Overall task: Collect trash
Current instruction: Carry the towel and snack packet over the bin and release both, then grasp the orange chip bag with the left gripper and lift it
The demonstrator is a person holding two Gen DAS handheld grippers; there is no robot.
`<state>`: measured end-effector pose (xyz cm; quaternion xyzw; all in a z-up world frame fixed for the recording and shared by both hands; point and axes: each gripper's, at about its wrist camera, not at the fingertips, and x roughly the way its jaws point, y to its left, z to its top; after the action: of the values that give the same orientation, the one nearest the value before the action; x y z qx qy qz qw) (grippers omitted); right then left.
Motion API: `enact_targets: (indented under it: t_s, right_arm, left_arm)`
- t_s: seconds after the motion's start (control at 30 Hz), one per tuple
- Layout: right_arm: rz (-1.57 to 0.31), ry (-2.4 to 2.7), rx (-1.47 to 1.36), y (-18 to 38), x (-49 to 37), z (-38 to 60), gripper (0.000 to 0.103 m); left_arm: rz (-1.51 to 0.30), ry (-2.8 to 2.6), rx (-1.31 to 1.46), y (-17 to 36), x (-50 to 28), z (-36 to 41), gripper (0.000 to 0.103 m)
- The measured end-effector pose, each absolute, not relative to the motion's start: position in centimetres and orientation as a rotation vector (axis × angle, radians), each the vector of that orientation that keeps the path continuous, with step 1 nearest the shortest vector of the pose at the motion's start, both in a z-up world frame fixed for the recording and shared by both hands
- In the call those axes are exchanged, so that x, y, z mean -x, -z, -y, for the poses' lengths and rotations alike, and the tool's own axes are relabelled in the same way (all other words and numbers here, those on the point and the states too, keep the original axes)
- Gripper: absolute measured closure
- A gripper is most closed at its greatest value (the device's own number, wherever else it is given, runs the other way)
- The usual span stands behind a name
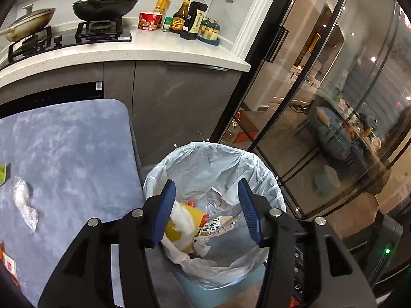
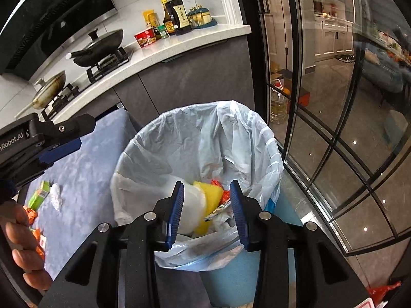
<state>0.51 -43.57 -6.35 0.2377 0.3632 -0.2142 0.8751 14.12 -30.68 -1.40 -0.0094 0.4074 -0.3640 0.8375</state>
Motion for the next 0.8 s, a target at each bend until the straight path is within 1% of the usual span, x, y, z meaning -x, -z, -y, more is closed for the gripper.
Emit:
enact_targets:
  t_s: [0.17,0.2,0.23,0.3,0.53,0.7,0.77,0.8]
  right_arm:
    - [-0.734,0.416,-0.481,4.6,0.0,41.8,0.066]
    - [-0.728,0.405,-0.48,4.2,0.1,41.2,0.066]
    - [-0.724,0.396,-0.479,3.9,0.2,40.7,0.065]
    - [-0.717,0.378,-0.472,3.2,0.3,39.6,0.065]
    - [-0.727,0.302,-0.445,2.2,0.4,34.3,0.065]
    - [-0.749,0.246,-0.43,2.2,0.2,30.5,0.065]
    - [-0.759,0.222,-0.422,2.2,0.1,29.0,0.065]
    - [-0.761,0.213,-0.419,2.2,0.0,28.5,0.065]
  left_arm:
    - [-0.824,0.732,0.036,-0.3,-13.4,28.2,0.054]
    - [-0.815,0.717,0.038,-0.7,-13.0,27.3,0.051]
    - [-0.809,0.703,0.037,-0.9,-12.9,26.6,0.046]
    - [-0.792,0.661,0.036,-1.4,-12.2,24.6,0.04]
    - [-0.803,0.522,0.053,-1.3,-11.3,16.5,0.04]
    - [-0.829,0.376,0.069,-0.1,-11.0,9.8,0.039]
    - [-0.839,0.307,0.062,0.5,-10.9,7.1,0.038]
    - [-0.84,0.273,0.057,0.8,-10.9,5.9,0.034]
